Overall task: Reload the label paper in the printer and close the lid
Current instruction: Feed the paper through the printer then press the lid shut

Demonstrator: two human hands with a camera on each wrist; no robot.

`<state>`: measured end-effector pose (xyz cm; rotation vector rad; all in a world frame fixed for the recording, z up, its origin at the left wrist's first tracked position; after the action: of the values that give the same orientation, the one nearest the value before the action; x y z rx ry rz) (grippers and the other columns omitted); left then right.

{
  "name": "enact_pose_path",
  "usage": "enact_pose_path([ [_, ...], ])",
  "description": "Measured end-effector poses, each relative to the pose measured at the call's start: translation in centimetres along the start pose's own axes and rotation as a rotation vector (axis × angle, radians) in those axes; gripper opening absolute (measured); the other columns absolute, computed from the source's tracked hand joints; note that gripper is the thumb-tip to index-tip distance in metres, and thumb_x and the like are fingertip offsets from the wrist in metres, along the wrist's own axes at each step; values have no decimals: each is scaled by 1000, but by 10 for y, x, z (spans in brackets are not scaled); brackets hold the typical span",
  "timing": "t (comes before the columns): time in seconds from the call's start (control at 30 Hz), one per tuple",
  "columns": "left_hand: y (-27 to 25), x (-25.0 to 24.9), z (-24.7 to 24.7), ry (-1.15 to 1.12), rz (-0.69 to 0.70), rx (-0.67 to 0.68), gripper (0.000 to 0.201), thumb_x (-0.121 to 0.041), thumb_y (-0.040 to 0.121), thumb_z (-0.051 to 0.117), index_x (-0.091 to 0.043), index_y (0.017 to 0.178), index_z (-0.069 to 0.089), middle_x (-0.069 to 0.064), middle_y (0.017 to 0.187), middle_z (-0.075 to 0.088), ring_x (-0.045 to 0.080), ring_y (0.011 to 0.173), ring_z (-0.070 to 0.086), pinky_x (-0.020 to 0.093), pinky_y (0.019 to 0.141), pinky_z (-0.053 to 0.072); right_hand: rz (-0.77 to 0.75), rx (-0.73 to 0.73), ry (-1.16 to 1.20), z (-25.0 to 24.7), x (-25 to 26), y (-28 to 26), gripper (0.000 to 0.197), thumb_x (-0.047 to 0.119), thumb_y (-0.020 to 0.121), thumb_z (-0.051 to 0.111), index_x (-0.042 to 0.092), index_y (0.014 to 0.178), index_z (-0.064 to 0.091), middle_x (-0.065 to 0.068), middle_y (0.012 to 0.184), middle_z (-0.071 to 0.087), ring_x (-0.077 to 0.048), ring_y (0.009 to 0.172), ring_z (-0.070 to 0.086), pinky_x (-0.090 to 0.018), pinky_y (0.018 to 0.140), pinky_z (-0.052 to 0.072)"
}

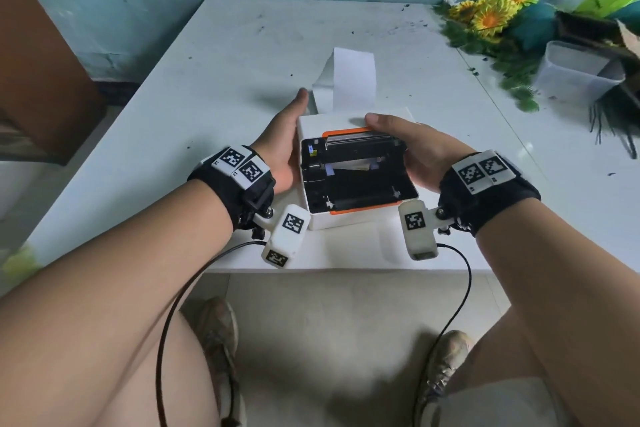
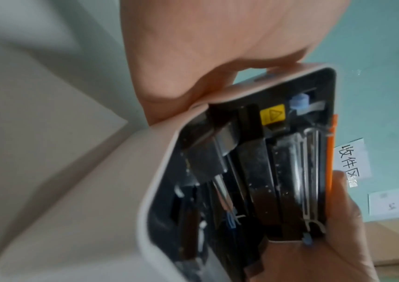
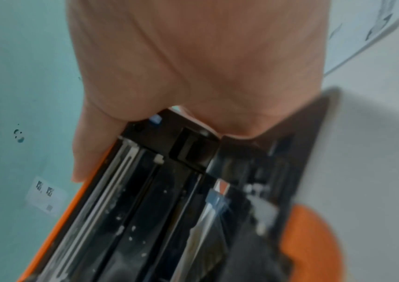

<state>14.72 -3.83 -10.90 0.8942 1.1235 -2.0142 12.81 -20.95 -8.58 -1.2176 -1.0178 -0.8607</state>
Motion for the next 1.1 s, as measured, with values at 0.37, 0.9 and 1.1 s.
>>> enact_pose_path([
  [0.37, -17, -7, 18, 87, 89, 74, 60, -49, 101, 60, -13, 148, 62, 20, 145, 66, 41, 137, 61, 61, 117, 45, 52, -111, 65, -2, -16, -9, 67, 55, 89, 81, 4, 133, 74, -28, 135, 72, -50, 128, 68, -60, 101, 60],
  [0.9, -22, -10, 20, 72, 111, -12, 47, -44, 101, 58, -11, 131, 72, 15, 114, 79, 33, 100, 76, 44, 90, 62, 53, -208, 88, 3, -16, -28, 70, 63, 82, 83, 13, 131, 76, -20, 124, 80, -41, 112, 80, -47, 85, 69],
  [1.1, -24, -13, 15, 168, 120, -74, 50, -54, 97, 61, -17, 129, 74, 16, 120, 77, 31, 105, 75, 50, 100, 58, 44, -223, 89, 4, -13, -37, 66, 61, 83, 84, 12, 128, 78, -19, 120, 83, -40, 108, 82, -55, 93, 67],
])
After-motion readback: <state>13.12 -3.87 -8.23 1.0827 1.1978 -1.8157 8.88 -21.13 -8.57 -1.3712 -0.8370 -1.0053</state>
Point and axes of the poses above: each hand's wrist, its own y-axis towards the middle knuckle, its own z-axis out of the palm, x = y × z, the point moved 10 cm from there along y, towards the middle knuckle
